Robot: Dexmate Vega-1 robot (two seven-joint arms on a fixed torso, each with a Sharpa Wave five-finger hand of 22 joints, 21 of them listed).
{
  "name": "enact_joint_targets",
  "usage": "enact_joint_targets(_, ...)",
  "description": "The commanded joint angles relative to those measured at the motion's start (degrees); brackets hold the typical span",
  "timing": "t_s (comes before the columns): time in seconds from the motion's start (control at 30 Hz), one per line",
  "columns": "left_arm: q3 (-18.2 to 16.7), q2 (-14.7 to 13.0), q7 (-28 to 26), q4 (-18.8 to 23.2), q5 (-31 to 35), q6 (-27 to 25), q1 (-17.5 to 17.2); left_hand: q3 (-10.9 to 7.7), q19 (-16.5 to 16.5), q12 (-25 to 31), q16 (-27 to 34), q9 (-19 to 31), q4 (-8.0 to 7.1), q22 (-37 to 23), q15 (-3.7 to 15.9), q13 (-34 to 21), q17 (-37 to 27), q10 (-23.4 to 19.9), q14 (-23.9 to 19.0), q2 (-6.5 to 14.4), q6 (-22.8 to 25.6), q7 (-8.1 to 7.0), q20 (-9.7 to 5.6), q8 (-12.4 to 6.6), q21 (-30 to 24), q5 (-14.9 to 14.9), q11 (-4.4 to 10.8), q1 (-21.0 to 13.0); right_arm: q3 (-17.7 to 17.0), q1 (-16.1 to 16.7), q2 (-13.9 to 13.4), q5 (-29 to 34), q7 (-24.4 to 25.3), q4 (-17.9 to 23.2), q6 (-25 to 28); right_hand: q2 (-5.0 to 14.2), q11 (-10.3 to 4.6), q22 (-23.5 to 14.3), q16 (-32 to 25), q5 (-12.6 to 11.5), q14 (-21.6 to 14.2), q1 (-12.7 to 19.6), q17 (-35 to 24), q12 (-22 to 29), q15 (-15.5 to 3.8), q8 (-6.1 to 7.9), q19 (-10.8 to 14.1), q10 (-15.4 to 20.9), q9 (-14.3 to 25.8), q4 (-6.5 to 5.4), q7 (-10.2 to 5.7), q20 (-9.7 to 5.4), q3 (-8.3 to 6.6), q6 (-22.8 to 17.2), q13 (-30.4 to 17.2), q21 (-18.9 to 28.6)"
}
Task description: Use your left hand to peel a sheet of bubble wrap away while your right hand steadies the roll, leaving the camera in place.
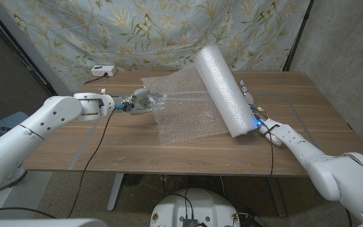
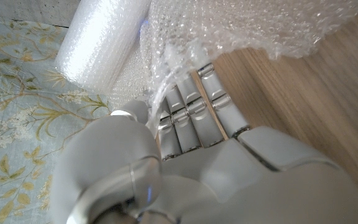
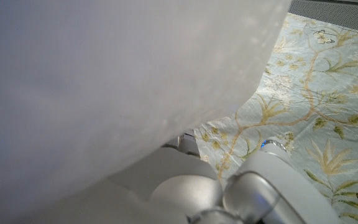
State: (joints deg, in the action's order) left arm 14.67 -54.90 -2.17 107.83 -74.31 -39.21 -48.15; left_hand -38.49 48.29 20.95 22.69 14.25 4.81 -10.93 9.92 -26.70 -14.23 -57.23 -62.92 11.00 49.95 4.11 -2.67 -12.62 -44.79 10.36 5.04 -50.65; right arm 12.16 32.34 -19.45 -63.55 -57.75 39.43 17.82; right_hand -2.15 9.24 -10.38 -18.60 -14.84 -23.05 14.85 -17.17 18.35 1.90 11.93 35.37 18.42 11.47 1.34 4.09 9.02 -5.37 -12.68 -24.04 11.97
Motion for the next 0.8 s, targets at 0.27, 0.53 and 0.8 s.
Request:
enact_joint_targets(0.27, -0.9, -0.4, -0.1, -0.1, -2.1, 0.0, -1.6, -0.50, -0.3, -0.1, 0.4, 0.2, 0.05, -0.1, 0.24, -0.4, -0.3, -1.3, 0.5, -0.2, 1.3, 1.57, 0.25, -0.29, -0.5, 0.0, 0.70, 0.5, 0.6, -0.2, -0.6, 0.0, 1.7, 0.3, 2.1, 0.25, -0.16, -0.1, 0.1, -0.5, -0.3, -0.5, -0.2, -0.4, 0.00, 0.36, 0.7, 0.5, 0.1, -0.15, -0.11, 0.29, 0.18, -0.5, -0.2, 0.0)
enact_joint_targets(0.53, -0.8, -0.5, -1.1, -0.1, -2.8, -1.0, -0.9, -0.52, -0.4, -0.2, 0.5, 0.2, 0.02, -0.1, 0.08, -0.5, -0.3, -1.3, 0.5, -0.2, 1.2, 1.57, 0.28, -0.22, -0.7, 0.0, 0.67, 0.5, 0.5, 0.0, -0.1, -0.9, 1.1, 0.5, 3.9, 0.34, -0.23, -0.1, 0.1, -0.7, -0.4, -0.6, -0.2, -0.6, -0.07, 0.29, 1.1, 0.5, 0.1, -0.22, -0.09, 0.43, 0.29, -0.4, -0.2, 0.2)
enact_joint_targets(0.8, -0.4, -0.5, -1.6, -0.1, -3.3, -2.1, 0.2, -0.58, -0.4, -0.2, 0.4, 0.2, 0.03, -0.1, 0.22, -0.6, -0.3, -1.4, 0.5, -0.2, 1.3, 1.53, 0.24, -0.21, -0.9, 0.0, 0.48, 0.6, 0.8, -1.6, 1.5, -1.3, -3.1, -3.2, 5.0, 0.08, 0.07, -0.1, -0.1, -0.9, -0.9, -1.4, -0.2, -0.6, -0.14, 0.08, 2.9, 1.0, 0.1, -0.57, -0.04, 0.31, 0.87, 0.2, -0.3, 0.8)
